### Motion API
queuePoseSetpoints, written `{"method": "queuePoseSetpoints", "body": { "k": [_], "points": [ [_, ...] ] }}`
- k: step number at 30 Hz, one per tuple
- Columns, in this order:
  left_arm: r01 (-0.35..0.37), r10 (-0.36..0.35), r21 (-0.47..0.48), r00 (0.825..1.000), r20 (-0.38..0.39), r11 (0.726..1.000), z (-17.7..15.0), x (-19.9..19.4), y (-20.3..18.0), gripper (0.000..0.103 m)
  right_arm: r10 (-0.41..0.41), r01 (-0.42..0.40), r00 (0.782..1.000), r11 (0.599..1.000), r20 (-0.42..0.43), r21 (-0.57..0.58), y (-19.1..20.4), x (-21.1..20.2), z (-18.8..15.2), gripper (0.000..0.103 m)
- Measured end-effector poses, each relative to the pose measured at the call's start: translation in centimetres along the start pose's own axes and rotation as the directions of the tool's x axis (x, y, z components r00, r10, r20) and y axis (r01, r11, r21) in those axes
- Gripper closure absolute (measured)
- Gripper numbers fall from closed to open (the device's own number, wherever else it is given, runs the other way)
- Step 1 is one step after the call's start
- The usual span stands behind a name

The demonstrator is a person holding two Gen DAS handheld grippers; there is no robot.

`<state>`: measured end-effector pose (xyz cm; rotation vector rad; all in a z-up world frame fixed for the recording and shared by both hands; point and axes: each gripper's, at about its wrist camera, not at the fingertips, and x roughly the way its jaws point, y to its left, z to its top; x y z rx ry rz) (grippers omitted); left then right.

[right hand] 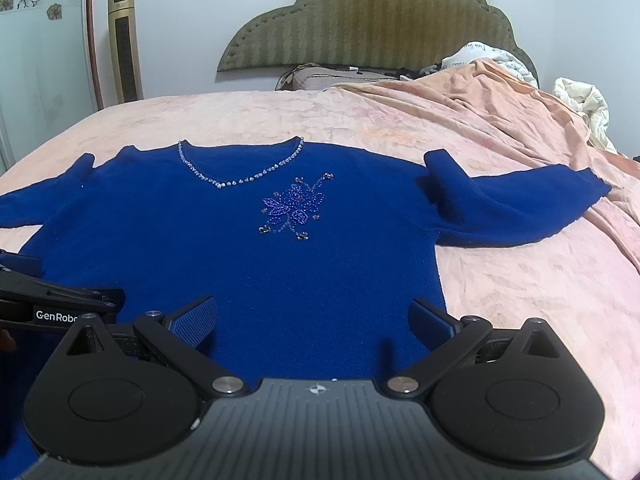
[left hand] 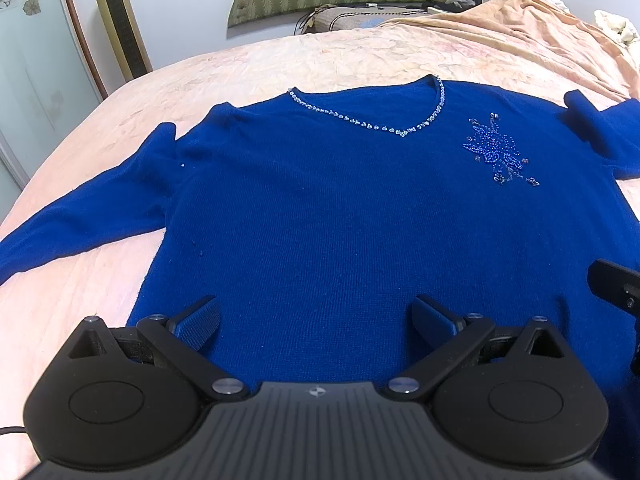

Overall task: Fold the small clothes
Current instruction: 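Grasp the sweater sleeve cuff with the right gripper and lift it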

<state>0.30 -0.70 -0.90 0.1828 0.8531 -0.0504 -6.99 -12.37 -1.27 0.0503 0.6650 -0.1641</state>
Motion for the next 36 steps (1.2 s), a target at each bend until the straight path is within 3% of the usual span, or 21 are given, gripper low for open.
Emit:
{"method": "queuePoseSetpoints", "body": {
  "k": [6, 10, 12, 16, 19, 23, 27, 30, 36],
  "points": [
    [-0.001, 0.001, 0.010, 1.000, 0.009, 1.000, 0.1, -0.2, -0.2, 0.000, 0.056, -0.056, 0.998, 0.996, -0.004, 0.075, -1.2, 0.1, 0.2, 0.000],
    [0.013, -0.014, 0.017, 0.999, 0.049, 1.000, 0.4, -1.1, -0.5, 0.000, 0.146, -0.143, 0.989, 0.975, -0.005, 0.171, -3.1, 0.5, 0.5, 0.002],
    [0.014, -0.016, 0.031, 0.998, 0.067, 0.999, 0.7, -1.5, -0.8, 0.000, 0.166, -0.166, 0.986, 0.957, 0.021, 0.237, -5.7, 0.4, 1.1, 0.003],
    [0.024, -0.028, 0.051, 0.996, 0.081, 0.998, 1.3, -1.8, -1.5, 0.000, 0.121, -0.149, 0.988, 0.911, 0.096, 0.384, -13.5, 0.6, 2.3, 0.003],
    [0.038, -0.044, 0.083, 0.997, 0.069, 0.996, 1.7, -1.6, -2.4, 0.000, 0.052, -0.103, 0.993, 0.842, 0.109, 0.530, -21.1, 2.0, 2.6, 0.003],
    [0.034, -0.043, 0.113, 0.996, 0.075, 0.993, 2.1, -1.3, -3.3, 0.000, -0.051, -0.070, 0.988, 0.698, 0.147, 0.713, -31.5, 4.1, 2.8, 0.006],
    [0.027, -0.037, 0.132, 0.997, 0.072, 0.991, 2.6, -0.7, -4.1, 0.000, -0.118, -0.123, 0.965, 0.584, 0.234, 0.803, -39.3, 6.0, 3.2, 0.012],
    [0.009, -0.020, 0.152, 0.997, 0.069, 0.988, 3.0, 0.1, -4.5, 0.000, -0.121, -0.134, 0.966, 0.528, 0.230, 0.839, -43.3, 9.0, 3.9, 0.020],
    [-0.017, 0.008, 0.159, 0.998, 0.060, 0.987, 3.7, 1.1, -4.4, 0.000, -0.126, -0.166, 0.961, 0.450, 0.246, 0.878, -46.7, 14.0, 4.7, 0.037]
  ]
}}
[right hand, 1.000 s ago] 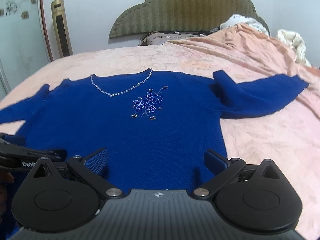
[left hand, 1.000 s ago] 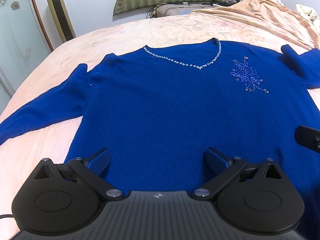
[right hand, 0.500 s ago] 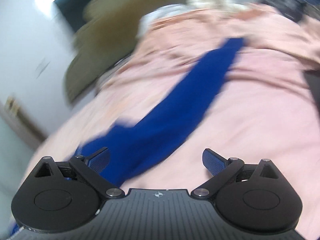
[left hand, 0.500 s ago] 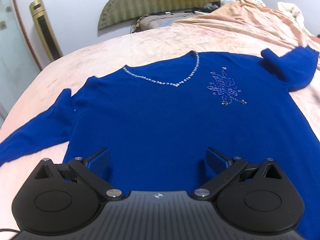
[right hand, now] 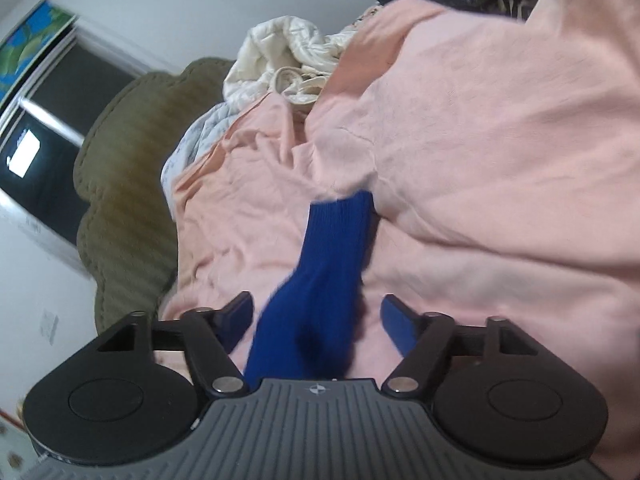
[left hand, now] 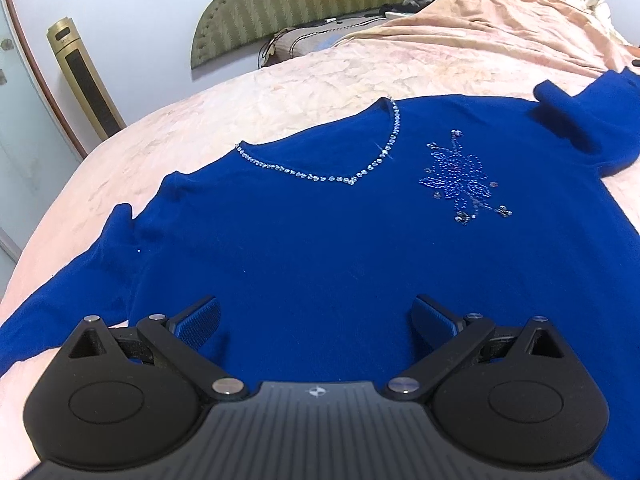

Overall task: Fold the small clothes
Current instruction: 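Grasp the sweater sleeve cuff with the right gripper and lift it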

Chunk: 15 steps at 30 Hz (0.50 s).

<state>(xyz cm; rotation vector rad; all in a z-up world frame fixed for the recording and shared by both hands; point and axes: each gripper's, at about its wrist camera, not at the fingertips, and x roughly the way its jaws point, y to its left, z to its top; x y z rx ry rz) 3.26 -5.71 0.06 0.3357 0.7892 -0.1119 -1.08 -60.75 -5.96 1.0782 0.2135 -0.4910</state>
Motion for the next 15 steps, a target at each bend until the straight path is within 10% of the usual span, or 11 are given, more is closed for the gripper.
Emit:
{"method": "queuePoseSetpoints", "body": {
  "k": [3, 6, 15],
  "points": [
    [-0.006, 0.006, -0.005, 1.000, -0.009, 1.000, 0.2, 0.5, 0.1, 0.000, 0.004, -0.004, 1.000, 1.000, 0.015, 0.025, -0.1, 1.6, 1.0, 0.050],
    [-0.011, 0.011, -0.004, 1.000, -0.023, 1.000, 0.1, 0.8, 0.2, 0.000, -0.049, 0.049, 0.999, 0.998, 0.006, 0.026, 0.4, 2.9, 1.7, 0.093],
    [0.011, -0.009, -0.036, 0.999, 0.038, 0.999, -0.1, -1.1, 1.5, 0.000, -0.173, 0.212, 0.959, 0.964, 0.224, -0.161, 4.5, -4.3, 3.5, 0.094]
  ]
}}
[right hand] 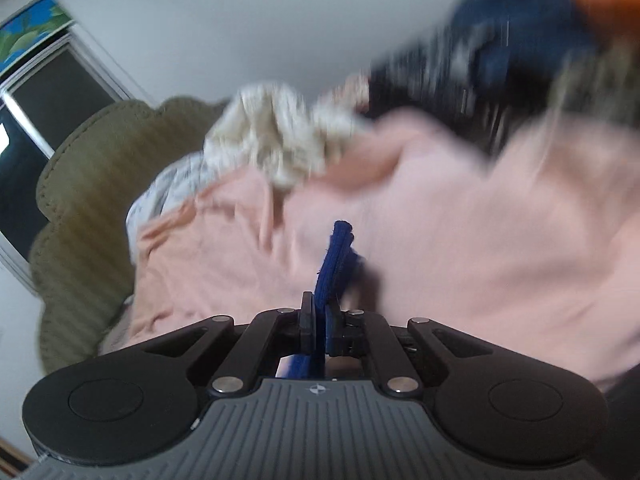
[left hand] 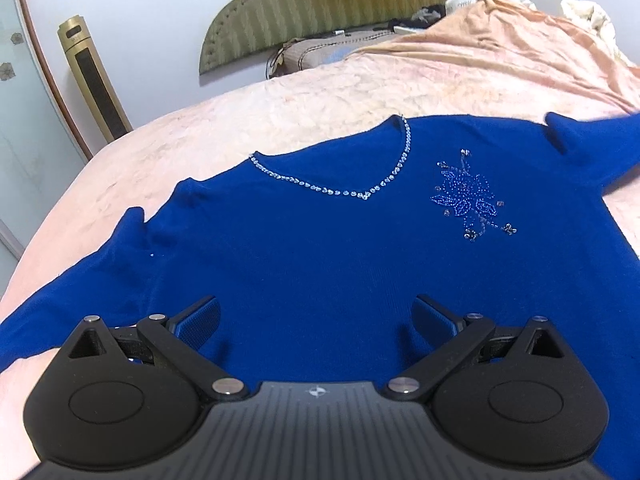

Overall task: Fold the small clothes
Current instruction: 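Grasp the sweater sleeve cuff with the right gripper and lift it, then lay the held sleeve across the sweater body and open the right gripper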

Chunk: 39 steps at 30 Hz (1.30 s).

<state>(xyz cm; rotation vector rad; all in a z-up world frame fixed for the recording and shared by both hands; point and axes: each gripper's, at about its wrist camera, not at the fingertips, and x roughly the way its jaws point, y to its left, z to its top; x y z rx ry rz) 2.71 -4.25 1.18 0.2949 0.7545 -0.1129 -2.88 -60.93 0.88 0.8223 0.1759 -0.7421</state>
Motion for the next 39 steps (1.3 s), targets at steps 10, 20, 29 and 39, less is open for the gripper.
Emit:
{"method": "queuePoseSetpoints", "body": {
  "k": [10, 20, 29, 39],
  "points": [
    [-0.001, 0.001, -0.066, 1.000, -0.008, 0.998, -1.2, -0.4, 3.5, 0.000, 0.084, 0.015, 0.982, 0.862, 0.172, -0.506, 9.7, -9.5, -4.0, 0.094],
    [-0.040, 0.036, -0.172, 0.999, -0.028, 0.984, -3.3, -0.9, 9.4, 0.000, 0.359, -0.293, 0.923, 0.427, -0.137, -0.855, 25.1, -12.9, -24.5, 0.095],
    [-0.053, 0.046, -0.235, 0.998, -0.033, 0.971, -4.9, -1.3, 12.7, 0.000, 0.351, -0.462, 0.862, 0.252, -0.365, -0.850, 31.8, -15.5, -38.3, 0.095],
    [-0.070, 0.055, -0.282, 0.997, -0.061, 0.957, -6.2, -0.9, 14.7, 0.000, 0.364, -0.565, 0.796, 0.160, -0.483, -0.809, 34.9, -19.5, -45.7, 0.095]
  ]
}}
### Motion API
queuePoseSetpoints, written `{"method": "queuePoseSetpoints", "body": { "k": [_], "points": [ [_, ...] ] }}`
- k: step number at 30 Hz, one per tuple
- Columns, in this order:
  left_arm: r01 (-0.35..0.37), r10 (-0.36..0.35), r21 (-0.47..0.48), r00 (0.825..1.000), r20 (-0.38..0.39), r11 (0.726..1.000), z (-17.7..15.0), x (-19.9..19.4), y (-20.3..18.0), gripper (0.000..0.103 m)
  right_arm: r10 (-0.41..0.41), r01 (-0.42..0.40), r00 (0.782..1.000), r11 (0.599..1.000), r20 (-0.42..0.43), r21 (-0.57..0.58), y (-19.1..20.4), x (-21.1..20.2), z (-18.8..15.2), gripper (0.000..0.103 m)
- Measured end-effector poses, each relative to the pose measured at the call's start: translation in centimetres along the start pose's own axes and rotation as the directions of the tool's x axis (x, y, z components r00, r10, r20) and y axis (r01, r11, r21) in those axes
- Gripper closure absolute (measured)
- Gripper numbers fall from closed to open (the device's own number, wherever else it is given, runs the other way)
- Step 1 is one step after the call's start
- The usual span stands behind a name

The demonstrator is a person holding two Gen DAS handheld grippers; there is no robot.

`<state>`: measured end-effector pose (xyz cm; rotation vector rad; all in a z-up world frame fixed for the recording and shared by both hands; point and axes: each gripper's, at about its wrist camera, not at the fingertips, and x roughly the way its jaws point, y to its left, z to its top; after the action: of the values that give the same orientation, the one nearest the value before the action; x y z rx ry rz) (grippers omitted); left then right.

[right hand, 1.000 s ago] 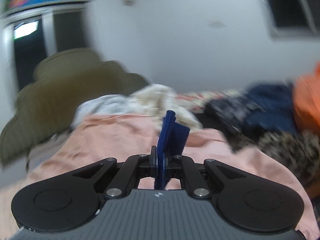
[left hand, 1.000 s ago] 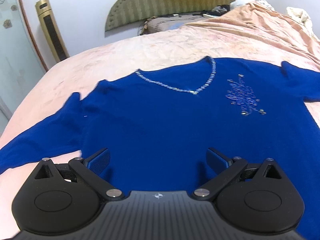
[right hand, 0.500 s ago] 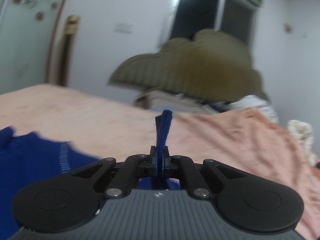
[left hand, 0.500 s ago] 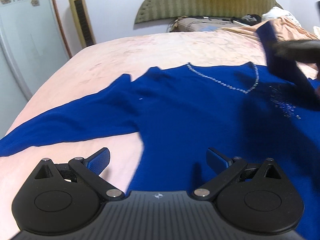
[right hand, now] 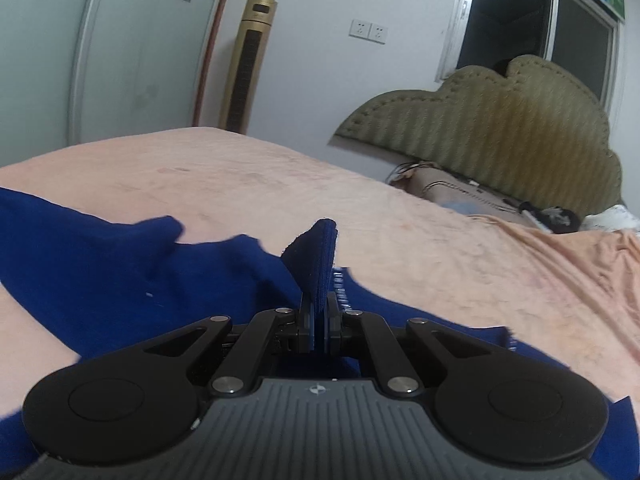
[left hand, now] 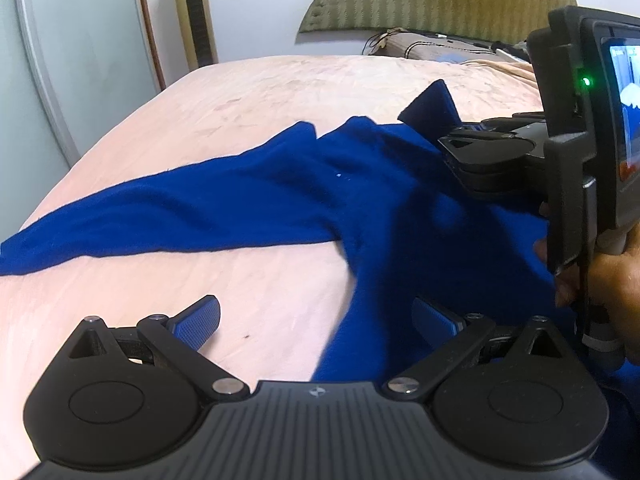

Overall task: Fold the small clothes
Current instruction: 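Lay the held sleeve across the sweater body and open the right gripper, then grasp the other sleeve cuff with the left gripper and lift it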

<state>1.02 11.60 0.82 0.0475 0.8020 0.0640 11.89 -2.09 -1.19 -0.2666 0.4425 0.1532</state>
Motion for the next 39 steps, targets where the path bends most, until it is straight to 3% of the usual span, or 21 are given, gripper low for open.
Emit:
{"method": "queuePoseSetpoints", "body": {
  "k": [10, 11, 12, 14, 19, 21, 24, 26, 29, 33, 37, 39],
  "points": [
    [-0.009, 0.008, -0.019, 0.999, -0.035, 1.000, -0.1, 0.6, 0.2, 0.000, 0.112, -0.112, 0.994, 0.994, -0.012, 0.014, 0.7, 0.4, -0.2, 0.093],
    [-0.008, 0.007, -0.019, 0.999, -0.038, 1.000, -0.1, 0.5, 0.3, 0.000, 0.145, -0.144, 0.989, 0.989, -0.033, 0.027, 0.7, 0.8, -0.2, 0.091],
    [-0.008, 0.007, -0.018, 0.999, -0.037, 1.000, -0.1, 0.4, 0.3, 0.000, 0.179, -0.177, 0.982, 0.983, -0.063, 0.045, 0.6, 1.3, -0.2, 0.079],
    [-0.015, 0.014, -0.017, 1.000, -0.023, 1.000, -0.3, 0.1, 0.6, 0.000, 0.236, -0.227, 0.967, 0.969, -0.098, 0.099, 0.2, 1.5, -0.4, 0.079],
    [-0.032, 0.031, -0.034, 0.999, -0.034, 0.999, -0.2, 0.5, 1.2, 0.000, 0.345, -0.319, 0.938, 0.894, -0.028, 0.313, -2.9, -0.7, -0.2, 0.073],
    [-0.029, 0.027, -0.044, 0.999, -0.039, 0.999, -0.2, 0.4, 1.4, 0.000, 0.368, -0.324, 0.928, 0.877, -0.062, 0.354, -3.3, -0.3, -0.4, 0.071],
    [-0.043, 0.042, -0.050, 0.999, -0.017, 0.998, -0.2, -0.2, 2.1, 0.000, 0.385, -0.319, 0.909, 0.889, -0.158, 0.330, -2.3, 0.8, -1.0, 0.070],
    [-0.069, 0.069, -0.067, 0.998, 0.000, 0.995, 0.0, -0.4, 2.9, 0.000, 0.387, -0.327, 0.912, 0.885, -0.135, 0.331, -2.1, 0.1, -1.1, 0.071],
    [-0.113, 0.115, -0.111, 0.993, 0.004, 0.987, 0.3, -0.4, 4.6, 0.000, 0.441, -0.375, 0.893, 0.834, -0.083, 0.405, -2.8, -1.0, -0.9, 0.071],
    [-0.195, 0.198, -0.176, 0.980, -0.006, 0.965, 0.7, 0.1, 8.3, 0.000, 0.432, -0.346, 0.888, 0.854, -0.159, 0.388, -2.7, -0.6, -1.0, 0.066],
    [-0.272, 0.270, -0.331, 0.961, -0.052, 0.904, 0.7, 0.8, 14.6, 0.000, 0.437, -0.371, 0.897, 0.827, -0.068, 0.422, -4.4, -3.2, -0.3, 0.064],
    [-0.249, 0.252, -0.435, 0.966, -0.052, 0.865, 0.4, 1.0, 18.0, 0.000, 0.393, -0.355, 0.919, 0.852, -0.024, 0.384, -5.1, -5.6, -0.1, 0.061]
  ]
}}
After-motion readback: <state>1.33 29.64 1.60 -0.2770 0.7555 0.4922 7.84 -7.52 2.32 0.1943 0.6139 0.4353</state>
